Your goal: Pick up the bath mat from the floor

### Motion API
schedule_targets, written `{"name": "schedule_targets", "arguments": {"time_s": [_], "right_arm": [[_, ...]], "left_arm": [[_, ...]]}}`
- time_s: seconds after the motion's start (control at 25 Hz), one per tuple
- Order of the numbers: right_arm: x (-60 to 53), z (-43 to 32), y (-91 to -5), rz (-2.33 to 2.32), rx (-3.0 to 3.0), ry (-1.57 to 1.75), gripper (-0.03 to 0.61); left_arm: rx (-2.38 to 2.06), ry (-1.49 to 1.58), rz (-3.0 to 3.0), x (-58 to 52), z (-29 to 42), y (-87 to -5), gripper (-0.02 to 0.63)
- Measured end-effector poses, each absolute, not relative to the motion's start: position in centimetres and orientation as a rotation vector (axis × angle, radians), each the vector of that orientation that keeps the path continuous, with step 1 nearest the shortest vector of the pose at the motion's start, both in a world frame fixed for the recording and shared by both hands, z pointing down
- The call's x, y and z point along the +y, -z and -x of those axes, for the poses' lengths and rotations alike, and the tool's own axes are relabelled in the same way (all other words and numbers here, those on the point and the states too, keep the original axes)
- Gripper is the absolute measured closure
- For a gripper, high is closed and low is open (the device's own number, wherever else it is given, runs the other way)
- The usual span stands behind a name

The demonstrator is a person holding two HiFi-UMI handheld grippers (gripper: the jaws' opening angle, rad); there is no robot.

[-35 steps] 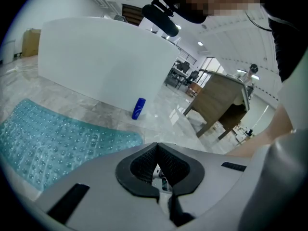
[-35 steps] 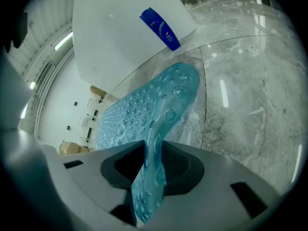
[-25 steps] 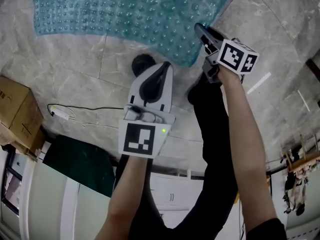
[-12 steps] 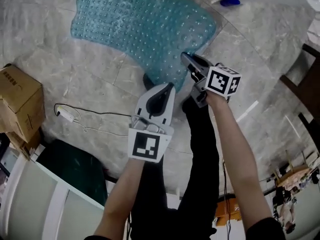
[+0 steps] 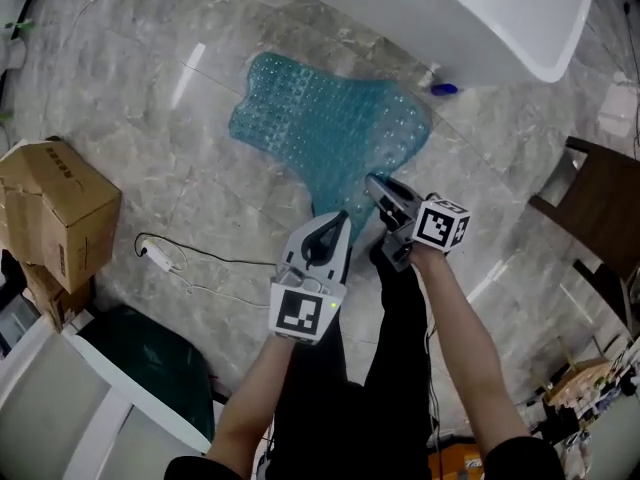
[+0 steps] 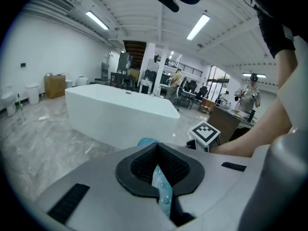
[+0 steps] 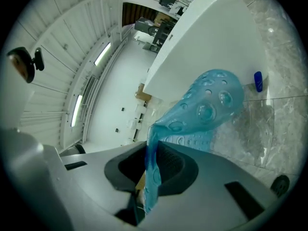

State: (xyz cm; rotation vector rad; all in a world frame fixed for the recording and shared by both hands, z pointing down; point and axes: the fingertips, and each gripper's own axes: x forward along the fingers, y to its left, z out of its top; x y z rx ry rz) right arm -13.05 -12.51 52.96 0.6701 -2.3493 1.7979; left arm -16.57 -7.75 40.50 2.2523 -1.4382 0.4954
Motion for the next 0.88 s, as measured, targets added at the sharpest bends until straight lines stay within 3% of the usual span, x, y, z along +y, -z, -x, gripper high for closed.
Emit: {"name": "schedule_targets", "arguments": {"time_s": [0.6,0.88], "right_arm": [[-10.5,16.1,-28.9,-0.775,-2.529,-1.89,0.535],[-11.4,14.9,-17.6,-0.836,-2.788,-1.603,0.535]], "left_arm": [[-1.507,-0.399,-2.329,-6.8,24.1,-20.2,0.609],[-1.549,-0.251,-2.422,-7.6,24.4,-12.9,0.609]]}}
